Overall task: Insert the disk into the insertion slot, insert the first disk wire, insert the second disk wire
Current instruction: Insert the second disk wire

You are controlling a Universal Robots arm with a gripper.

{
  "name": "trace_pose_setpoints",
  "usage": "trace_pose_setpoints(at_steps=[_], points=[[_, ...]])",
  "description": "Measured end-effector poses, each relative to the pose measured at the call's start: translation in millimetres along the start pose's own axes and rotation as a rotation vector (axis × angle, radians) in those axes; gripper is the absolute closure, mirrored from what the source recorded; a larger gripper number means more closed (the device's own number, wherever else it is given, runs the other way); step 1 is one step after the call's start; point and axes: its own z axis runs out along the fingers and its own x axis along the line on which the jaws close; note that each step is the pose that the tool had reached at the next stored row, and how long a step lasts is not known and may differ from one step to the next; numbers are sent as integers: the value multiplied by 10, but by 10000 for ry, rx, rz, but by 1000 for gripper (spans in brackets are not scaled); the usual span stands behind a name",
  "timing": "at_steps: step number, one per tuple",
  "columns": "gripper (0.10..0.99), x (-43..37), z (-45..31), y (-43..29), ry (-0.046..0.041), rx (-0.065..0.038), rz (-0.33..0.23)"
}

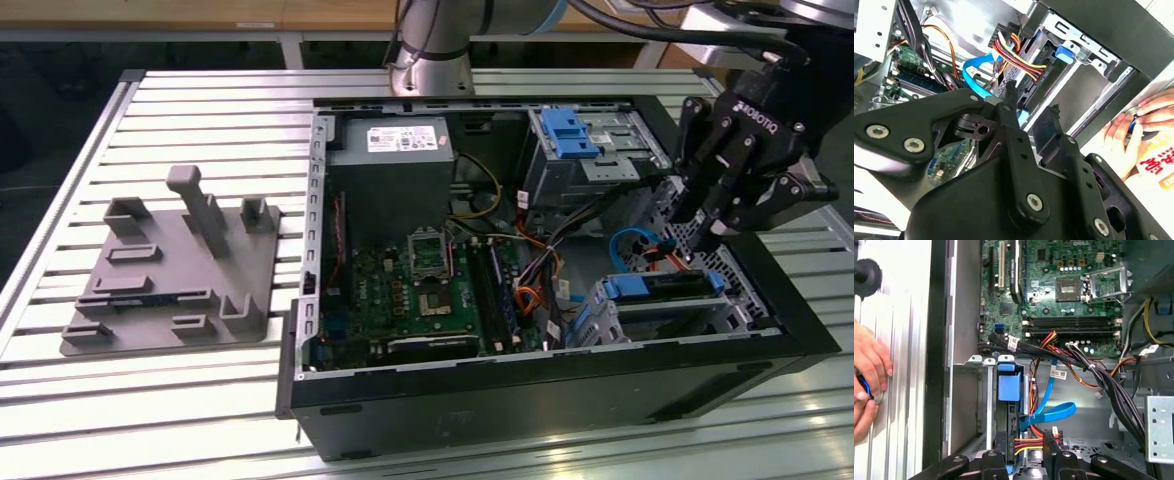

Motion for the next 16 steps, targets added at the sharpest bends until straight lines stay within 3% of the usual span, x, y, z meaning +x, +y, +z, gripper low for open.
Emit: trace_pose_setpoints(at_steps=[8, 16], points=[[671, -1, 5, 17, 86, 172, -1168], [671, -4, 26, 149, 133, 203, -1394]])
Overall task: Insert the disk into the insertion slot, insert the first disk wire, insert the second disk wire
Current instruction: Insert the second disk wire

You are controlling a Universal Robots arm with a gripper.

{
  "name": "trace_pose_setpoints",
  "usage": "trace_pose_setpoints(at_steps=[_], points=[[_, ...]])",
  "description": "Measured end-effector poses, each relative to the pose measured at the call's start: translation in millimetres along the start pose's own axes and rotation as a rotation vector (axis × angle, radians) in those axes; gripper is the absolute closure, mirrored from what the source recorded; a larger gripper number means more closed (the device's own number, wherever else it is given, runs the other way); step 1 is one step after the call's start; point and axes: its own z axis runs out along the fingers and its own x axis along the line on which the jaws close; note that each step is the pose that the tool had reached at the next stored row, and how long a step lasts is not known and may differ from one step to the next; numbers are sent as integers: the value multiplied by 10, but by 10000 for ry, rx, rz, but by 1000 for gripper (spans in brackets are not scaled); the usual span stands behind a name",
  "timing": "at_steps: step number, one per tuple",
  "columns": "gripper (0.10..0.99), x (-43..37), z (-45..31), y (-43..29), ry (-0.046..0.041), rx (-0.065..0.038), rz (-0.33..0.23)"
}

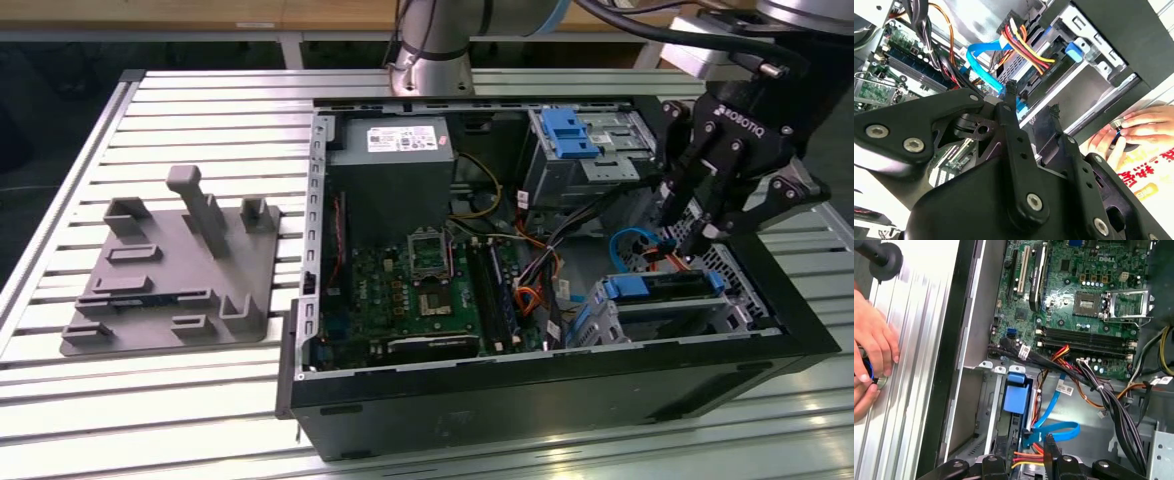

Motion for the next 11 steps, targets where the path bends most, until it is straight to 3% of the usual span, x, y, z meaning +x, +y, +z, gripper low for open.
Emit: trace_pose_setpoints(at_steps=[11], points=[[671, -8, 45, -2, 106, 24, 20]])
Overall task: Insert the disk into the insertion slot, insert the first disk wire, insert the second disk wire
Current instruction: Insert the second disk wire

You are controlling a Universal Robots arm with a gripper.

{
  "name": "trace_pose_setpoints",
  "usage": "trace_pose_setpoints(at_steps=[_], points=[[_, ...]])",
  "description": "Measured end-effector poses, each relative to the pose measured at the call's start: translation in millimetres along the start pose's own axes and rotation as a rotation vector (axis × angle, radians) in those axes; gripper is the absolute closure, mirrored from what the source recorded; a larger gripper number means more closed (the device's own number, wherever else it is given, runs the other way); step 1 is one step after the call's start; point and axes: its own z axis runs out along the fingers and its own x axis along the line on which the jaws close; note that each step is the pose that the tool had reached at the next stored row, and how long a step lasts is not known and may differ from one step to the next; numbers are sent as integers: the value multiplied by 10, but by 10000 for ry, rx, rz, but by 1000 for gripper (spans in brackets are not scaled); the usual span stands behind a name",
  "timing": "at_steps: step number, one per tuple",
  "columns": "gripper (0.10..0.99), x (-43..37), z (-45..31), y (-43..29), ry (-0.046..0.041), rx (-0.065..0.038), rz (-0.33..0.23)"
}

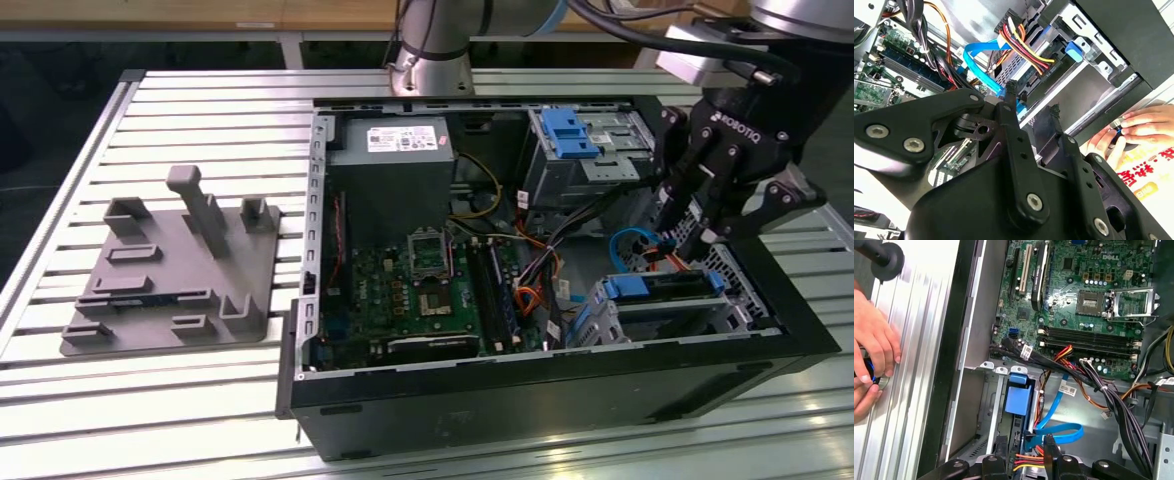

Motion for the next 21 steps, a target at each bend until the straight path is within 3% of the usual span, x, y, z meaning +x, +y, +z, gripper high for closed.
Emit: trace_pose_setpoints(at_steps=[6, 9, 10, 19, 21], points=[[671, -4, 17, 11, 16, 81, 19], [686, -8, 23, 33, 17, 81, 30], [757, -9, 24, 34, 19, 80, 31], [757, -13, 46, 37, 19, 80, 33], [839, -14, 49, 37, 18, 80, 33]])
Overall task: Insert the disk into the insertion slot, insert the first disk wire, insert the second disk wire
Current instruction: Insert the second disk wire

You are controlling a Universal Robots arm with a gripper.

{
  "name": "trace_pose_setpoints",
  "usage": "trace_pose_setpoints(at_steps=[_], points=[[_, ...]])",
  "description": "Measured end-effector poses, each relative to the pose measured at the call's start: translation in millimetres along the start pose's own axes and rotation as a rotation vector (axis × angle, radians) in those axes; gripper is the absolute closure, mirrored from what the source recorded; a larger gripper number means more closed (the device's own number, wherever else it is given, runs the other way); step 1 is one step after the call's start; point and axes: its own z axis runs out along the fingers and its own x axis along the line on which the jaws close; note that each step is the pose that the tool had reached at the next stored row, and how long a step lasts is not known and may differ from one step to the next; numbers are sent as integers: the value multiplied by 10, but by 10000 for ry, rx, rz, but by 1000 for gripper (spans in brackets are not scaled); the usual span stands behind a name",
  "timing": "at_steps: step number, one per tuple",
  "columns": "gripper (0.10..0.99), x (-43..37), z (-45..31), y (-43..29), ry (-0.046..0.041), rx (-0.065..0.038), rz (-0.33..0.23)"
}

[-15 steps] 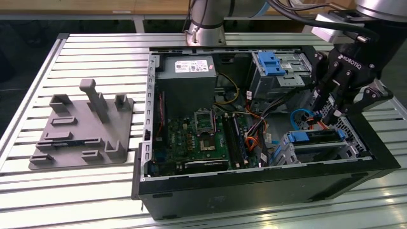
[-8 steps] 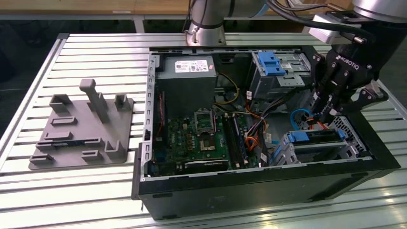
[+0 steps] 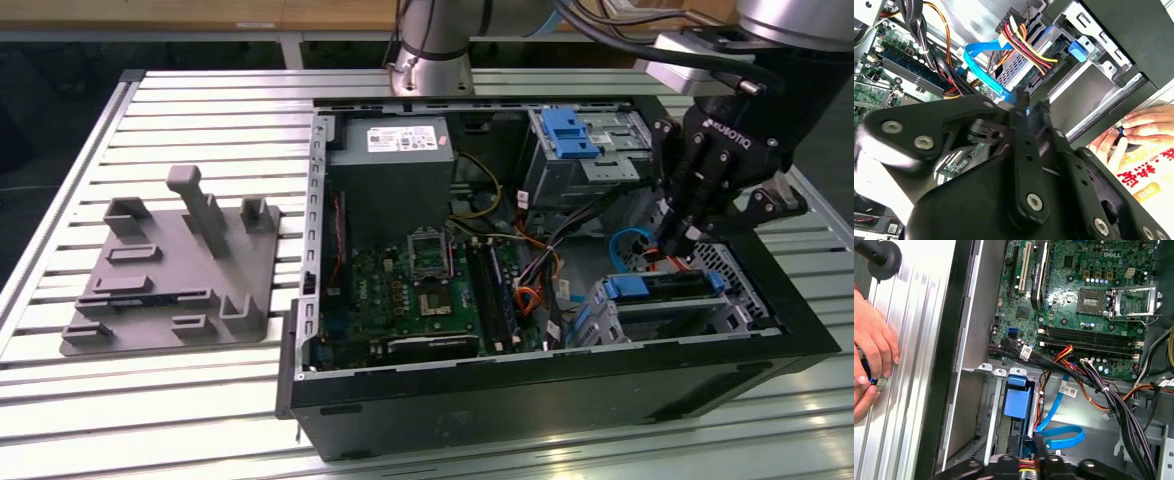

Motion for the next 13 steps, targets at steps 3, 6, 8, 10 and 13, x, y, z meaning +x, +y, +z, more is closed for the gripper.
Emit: trace_pose_setpoints(at_steps=[3, 6, 8, 10, 13], points=[[906, -1, 5, 0, 0, 0, 0], [906, -2, 12, 0, 0, 0, 0], [906, -3, 17, -1, 0, 0, 0], [906, -3, 21, -1, 1, 0, 0], [906, -4, 27, -2, 1, 0, 0]])
